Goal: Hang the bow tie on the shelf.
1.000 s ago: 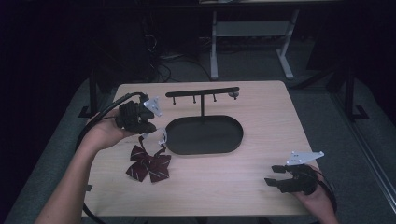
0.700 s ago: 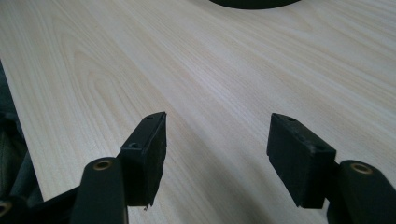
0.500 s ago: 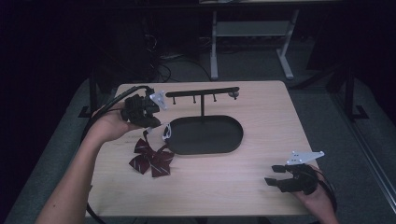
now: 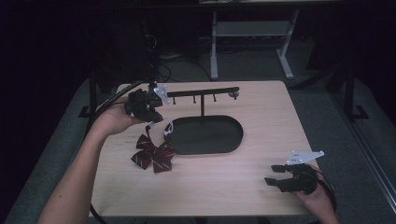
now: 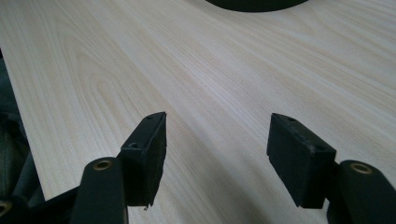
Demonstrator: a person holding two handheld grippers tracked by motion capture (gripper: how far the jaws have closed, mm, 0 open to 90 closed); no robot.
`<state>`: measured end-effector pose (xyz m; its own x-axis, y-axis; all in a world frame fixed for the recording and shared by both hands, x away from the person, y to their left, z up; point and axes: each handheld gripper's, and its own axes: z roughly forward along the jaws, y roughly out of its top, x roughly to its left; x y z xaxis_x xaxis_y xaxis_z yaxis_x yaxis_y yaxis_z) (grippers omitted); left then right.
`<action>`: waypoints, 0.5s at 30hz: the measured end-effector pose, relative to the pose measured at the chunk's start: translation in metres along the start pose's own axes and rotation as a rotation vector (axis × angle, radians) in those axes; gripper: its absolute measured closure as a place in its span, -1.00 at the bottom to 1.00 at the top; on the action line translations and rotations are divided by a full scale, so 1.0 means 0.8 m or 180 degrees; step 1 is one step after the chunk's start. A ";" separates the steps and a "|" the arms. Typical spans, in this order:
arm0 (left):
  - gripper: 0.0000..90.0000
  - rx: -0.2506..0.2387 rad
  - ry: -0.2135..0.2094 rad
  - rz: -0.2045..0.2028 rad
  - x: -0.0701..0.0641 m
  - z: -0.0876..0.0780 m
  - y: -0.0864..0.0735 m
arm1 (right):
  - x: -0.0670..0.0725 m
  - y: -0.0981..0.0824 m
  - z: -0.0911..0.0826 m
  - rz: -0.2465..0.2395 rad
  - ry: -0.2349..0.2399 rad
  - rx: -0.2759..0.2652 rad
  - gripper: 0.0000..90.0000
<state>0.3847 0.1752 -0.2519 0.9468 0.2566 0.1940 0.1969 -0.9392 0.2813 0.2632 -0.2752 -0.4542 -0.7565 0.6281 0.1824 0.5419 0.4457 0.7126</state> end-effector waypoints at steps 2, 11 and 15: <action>0.97 0.0005 0.0007 -0.0011 0.002 -0.001 0.001 | 0.000 0.000 0.000 -0.0001 0.0004 0.0004 -0.17; 0.97 0.0001 0.0022 -0.0029 0.009 -0.003 0.006 | -0.001 0.000 0.001 -0.0002 0.0009 -0.0004 -0.17; 0.97 0.0013 0.0016 -0.0009 0.013 -0.003 0.012 | -0.001 0.001 0.001 -0.0006 0.0006 -0.0003 -0.17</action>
<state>0.3958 0.1692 -0.2446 0.9449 0.2605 0.1980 0.2007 -0.9394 0.2781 0.2643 -0.2749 -0.4544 -0.7582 0.6260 0.1825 0.5401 0.4461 0.7136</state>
